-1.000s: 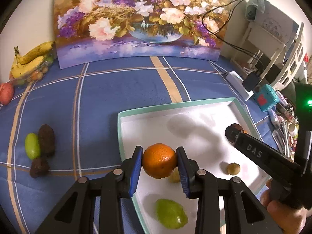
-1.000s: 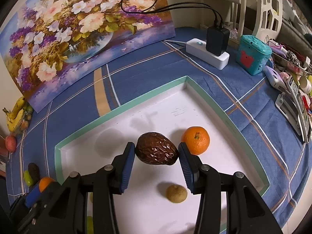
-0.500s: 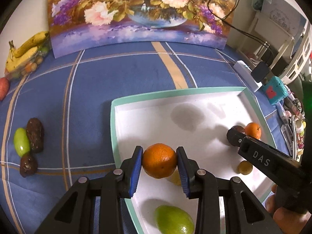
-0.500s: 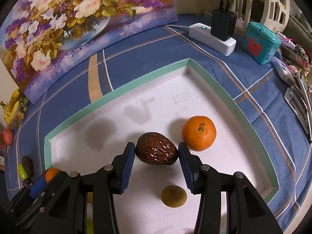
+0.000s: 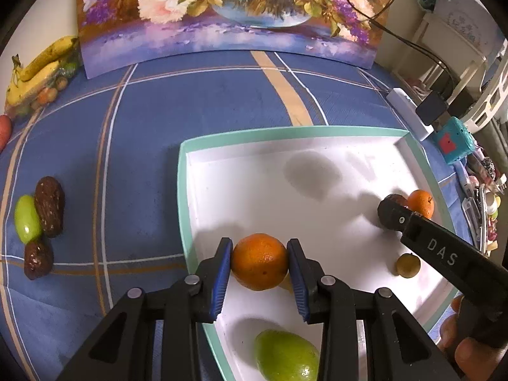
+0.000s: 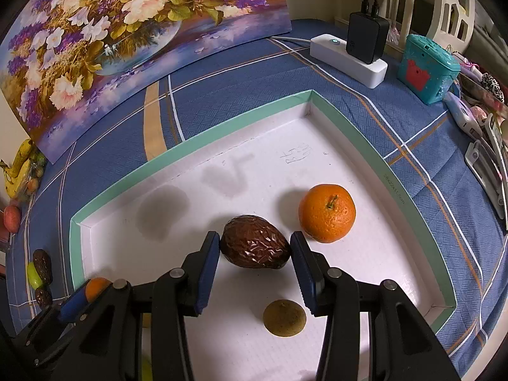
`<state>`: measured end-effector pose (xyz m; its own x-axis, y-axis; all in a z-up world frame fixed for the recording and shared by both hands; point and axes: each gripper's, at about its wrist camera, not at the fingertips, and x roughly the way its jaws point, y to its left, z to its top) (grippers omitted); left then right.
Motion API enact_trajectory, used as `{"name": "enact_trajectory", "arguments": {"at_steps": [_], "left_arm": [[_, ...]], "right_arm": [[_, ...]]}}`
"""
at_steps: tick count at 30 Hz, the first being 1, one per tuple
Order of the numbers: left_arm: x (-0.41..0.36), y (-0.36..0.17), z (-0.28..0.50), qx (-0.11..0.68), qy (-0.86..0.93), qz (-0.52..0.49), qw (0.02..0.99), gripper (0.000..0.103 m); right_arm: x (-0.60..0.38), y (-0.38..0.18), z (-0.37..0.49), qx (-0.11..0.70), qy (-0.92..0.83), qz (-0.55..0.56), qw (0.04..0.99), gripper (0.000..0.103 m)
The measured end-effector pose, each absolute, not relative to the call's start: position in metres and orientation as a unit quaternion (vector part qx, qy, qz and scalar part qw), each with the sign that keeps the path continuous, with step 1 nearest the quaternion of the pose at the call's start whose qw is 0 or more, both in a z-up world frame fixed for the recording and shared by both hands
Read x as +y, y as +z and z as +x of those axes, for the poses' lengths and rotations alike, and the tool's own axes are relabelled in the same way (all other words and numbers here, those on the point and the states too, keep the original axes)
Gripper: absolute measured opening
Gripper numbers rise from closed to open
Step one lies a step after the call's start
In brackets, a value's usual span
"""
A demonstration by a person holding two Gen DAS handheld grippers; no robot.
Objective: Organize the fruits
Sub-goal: 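Carry the date and mandarin over the white tray with both tools, then lower both fruits into the tray and open both tools to release them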
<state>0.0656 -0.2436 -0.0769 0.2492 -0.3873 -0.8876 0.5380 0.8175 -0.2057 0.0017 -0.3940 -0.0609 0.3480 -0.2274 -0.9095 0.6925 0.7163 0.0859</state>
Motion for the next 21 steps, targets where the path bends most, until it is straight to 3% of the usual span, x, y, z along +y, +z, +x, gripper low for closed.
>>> {"name": "enact_trajectory", "arguments": {"at_steps": [21], "left_arm": [[-0.2451,-0.0774,0.0654,0.545,-0.291,0.075,0.783,0.039]], "right_arm": [[-0.3951,-0.0622,0.0026,0.49,-0.292,0.237,0.786,0.048]]}}
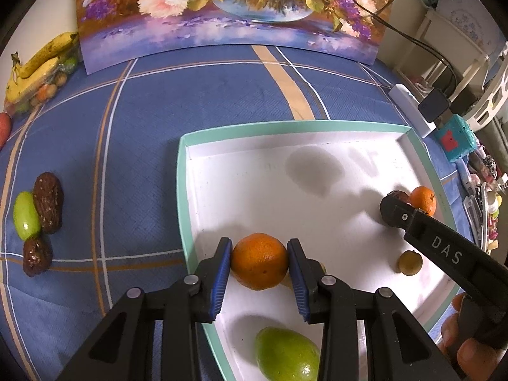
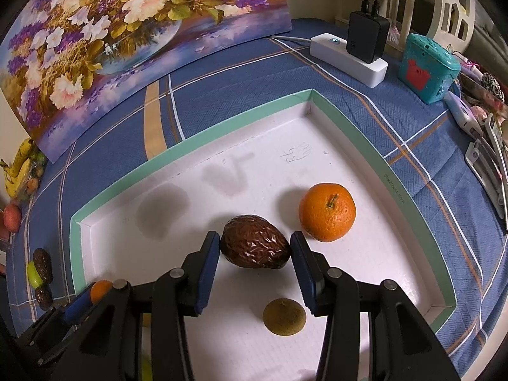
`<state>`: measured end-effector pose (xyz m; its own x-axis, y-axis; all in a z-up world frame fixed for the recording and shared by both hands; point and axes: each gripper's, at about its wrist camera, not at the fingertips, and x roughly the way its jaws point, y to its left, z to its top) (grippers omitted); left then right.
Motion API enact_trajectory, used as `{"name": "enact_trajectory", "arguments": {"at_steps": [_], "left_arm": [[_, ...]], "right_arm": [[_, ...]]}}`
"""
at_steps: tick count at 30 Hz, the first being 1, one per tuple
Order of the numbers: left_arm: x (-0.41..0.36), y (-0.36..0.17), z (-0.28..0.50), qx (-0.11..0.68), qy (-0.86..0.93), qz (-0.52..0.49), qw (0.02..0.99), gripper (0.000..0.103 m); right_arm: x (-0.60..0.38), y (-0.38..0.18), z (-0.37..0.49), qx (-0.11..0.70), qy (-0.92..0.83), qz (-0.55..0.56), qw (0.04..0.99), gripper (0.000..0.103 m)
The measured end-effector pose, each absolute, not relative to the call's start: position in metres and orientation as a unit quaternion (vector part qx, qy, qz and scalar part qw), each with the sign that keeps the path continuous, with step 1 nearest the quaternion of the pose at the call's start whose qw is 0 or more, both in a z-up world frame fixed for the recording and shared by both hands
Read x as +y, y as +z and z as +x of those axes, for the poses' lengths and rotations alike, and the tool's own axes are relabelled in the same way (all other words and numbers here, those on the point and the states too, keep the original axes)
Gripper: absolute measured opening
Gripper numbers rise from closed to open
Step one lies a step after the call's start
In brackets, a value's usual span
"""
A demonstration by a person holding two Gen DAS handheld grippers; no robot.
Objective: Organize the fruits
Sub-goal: 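Lower both fruits into the tray and open both tools to release them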
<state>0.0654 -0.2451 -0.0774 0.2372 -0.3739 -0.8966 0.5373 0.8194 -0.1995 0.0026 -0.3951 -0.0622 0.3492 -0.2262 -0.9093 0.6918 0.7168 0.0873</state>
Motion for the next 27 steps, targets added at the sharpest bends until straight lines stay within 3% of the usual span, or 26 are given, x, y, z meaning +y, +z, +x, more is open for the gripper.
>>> {"name": "enact_trajectory", "arguments": {"at_steps": [27], "left_arm": [[-0.229,-0.04,0.072,0.514,-0.266,0.054,0.814,0.044]], "right_arm": [[-0.395,-0.04,0.0,0.476,-0.29,0.228,0.798,0.048]]}}
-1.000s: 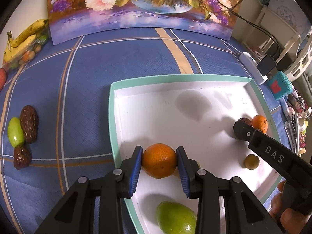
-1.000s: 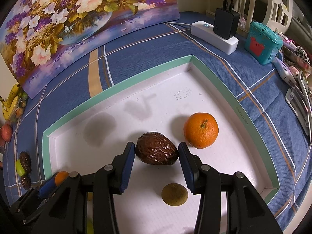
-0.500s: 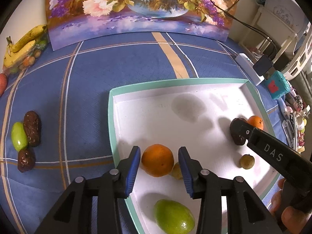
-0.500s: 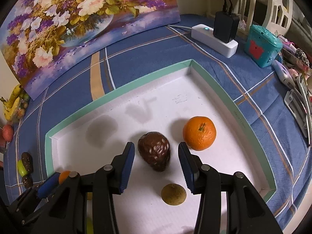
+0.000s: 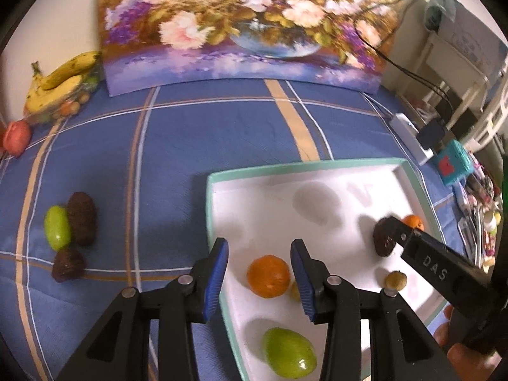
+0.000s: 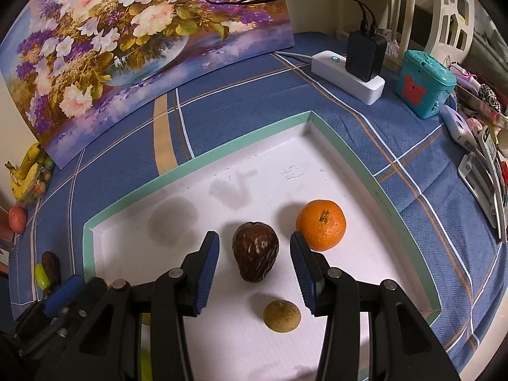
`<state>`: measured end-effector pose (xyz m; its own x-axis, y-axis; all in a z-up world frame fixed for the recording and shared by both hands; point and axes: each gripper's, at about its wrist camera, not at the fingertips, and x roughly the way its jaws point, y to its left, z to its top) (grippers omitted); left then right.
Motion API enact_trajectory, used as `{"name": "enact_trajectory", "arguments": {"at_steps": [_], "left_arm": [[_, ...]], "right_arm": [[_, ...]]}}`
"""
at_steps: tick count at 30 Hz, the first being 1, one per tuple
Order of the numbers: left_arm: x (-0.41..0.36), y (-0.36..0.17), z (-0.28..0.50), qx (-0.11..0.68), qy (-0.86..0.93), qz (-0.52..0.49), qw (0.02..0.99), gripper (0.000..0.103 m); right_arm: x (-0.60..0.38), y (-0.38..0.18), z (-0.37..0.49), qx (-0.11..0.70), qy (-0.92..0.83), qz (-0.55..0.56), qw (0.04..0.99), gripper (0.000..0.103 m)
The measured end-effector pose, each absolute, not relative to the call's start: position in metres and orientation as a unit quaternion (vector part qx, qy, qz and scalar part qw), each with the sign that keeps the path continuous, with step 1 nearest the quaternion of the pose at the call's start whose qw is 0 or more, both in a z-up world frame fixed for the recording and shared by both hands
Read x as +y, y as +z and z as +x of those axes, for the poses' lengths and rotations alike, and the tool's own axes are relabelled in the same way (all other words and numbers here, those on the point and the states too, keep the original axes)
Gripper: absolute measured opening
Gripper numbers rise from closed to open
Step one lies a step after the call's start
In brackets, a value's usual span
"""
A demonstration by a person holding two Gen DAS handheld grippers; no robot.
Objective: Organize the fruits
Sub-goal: 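Lower both fruits into the tray and open both tools to release them, then withdraw both open tools from the tray toward the remaining fruit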
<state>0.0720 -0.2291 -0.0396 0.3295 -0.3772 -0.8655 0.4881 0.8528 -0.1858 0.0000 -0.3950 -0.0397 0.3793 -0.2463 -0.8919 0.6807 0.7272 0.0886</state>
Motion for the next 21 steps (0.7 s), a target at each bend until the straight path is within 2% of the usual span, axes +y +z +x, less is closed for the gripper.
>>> {"name": "enact_trajectory", "arguments": {"at_steps": [4,6,7,10,12,16,17,18,21], "left_arm": [[-0.217,-0.039,0.08,0.52,-0.242,0.033,0.818,0.047],[-0.211,-0.04,0.084,0.525,-0.235,0.021,0.818,0.056],[-0.208,-0.041,0.086,0.527,-0.229,0.018,0.818,0.057],[-0.203,-0.044,0.09,0.532,-0.214,0.012,0.819,0.061],[-0.198,-0.046,0.092,0.537,-0.199,0.007,0.82,0.073],[-0.19,-0.052,0.095,0.544,-0.17,0.005,0.822,0.08],[-0.188,-0.053,0.096,0.545,-0.167,0.005,0.822,0.085],[-0.187,-0.054,0.096,0.546,-0.162,0.003,0.822,0.089],[-0.183,-0.055,0.098,0.546,-0.149,-0.001,0.824,0.095]], "right_arm": [[-0.394,-0.04,0.001,0.477,-0.288,0.226,0.799,0.048],[-0.393,-0.041,0.001,0.479,-0.285,0.226,0.799,0.048],[-0.393,-0.041,0.002,0.48,-0.284,0.224,0.8,0.049],[-0.392,-0.042,0.002,0.481,-0.282,0.22,0.801,0.057],[-0.392,-0.041,0.002,0.48,-0.281,0.22,0.802,0.063],[-0.389,-0.04,0.003,0.48,-0.282,0.211,0.804,0.065],[-0.389,-0.04,0.004,0.48,-0.28,0.21,0.804,0.066],[-0.389,-0.041,0.004,0.481,-0.279,0.21,0.804,0.069],[-0.388,-0.042,0.005,0.483,-0.277,0.207,0.804,0.077]]}}
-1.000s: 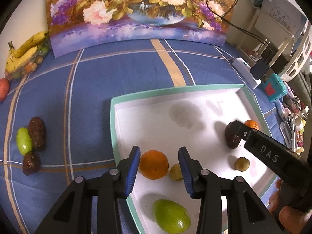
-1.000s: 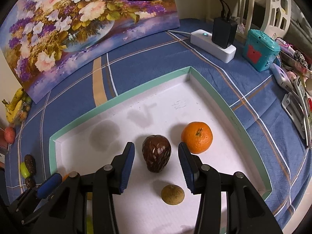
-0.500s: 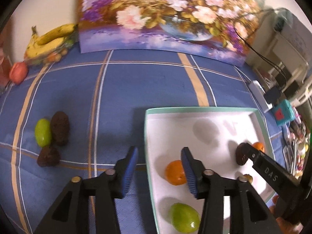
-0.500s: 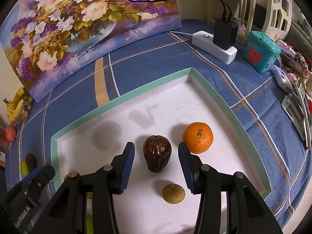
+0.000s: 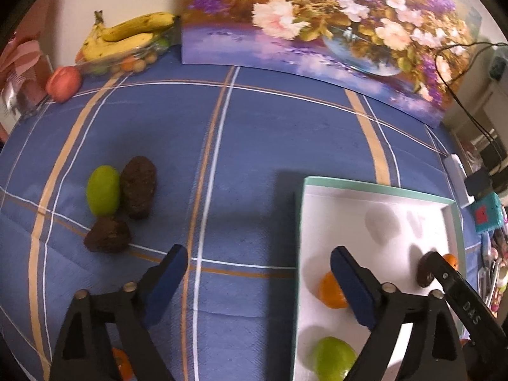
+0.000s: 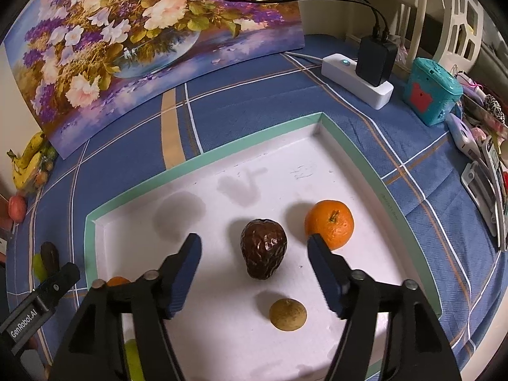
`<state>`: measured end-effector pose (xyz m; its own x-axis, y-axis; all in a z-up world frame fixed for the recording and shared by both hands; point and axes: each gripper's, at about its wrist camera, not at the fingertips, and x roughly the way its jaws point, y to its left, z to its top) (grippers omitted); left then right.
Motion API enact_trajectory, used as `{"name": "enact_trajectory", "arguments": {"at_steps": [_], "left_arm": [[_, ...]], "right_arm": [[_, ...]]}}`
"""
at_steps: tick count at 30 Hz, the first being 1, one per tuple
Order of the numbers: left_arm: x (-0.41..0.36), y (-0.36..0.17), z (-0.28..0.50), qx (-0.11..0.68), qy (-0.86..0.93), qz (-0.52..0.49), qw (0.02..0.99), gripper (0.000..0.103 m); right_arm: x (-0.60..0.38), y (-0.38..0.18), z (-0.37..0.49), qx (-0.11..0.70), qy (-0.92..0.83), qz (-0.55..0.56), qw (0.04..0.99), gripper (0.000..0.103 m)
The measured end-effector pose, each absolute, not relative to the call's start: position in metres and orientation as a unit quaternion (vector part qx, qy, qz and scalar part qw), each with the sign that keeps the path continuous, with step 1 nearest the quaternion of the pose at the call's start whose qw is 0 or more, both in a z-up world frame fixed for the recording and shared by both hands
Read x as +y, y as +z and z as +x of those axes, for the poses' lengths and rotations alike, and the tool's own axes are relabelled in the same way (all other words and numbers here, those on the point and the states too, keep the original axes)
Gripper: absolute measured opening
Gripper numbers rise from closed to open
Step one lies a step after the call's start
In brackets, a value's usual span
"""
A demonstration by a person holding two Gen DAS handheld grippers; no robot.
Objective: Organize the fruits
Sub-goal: 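Withdraw both open tools from the tray toward the remaining fruit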
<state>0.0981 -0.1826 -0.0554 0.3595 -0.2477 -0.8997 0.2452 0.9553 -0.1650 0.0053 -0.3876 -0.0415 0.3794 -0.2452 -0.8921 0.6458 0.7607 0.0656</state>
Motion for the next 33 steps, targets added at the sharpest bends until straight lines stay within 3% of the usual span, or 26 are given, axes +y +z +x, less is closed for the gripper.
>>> {"name": "enact_trajectory", "arguments": {"at_steps": [11,14,33], "left_arm": [[-0.173,-0.054,0.102,0.541,-0.128,-0.006,0.831,0.102],[-0.173,-0.054,0.102,0.54,-0.127,-0.004,0.832,0.103],[-0.165,-0.039,0.097,0.527,-0.142,-0.013,0.838,0.103]], "right_arm": [[-0.386,-0.042,0.006,0.486,-0.278,0.194,0.806,0.08],[-0.386,-0.042,0.006,0.486,-0.279,0.188,0.807,0.095],[-0.376,-0.024,0.002,0.461,-0.272,0.192,0.822,0.095]]}}
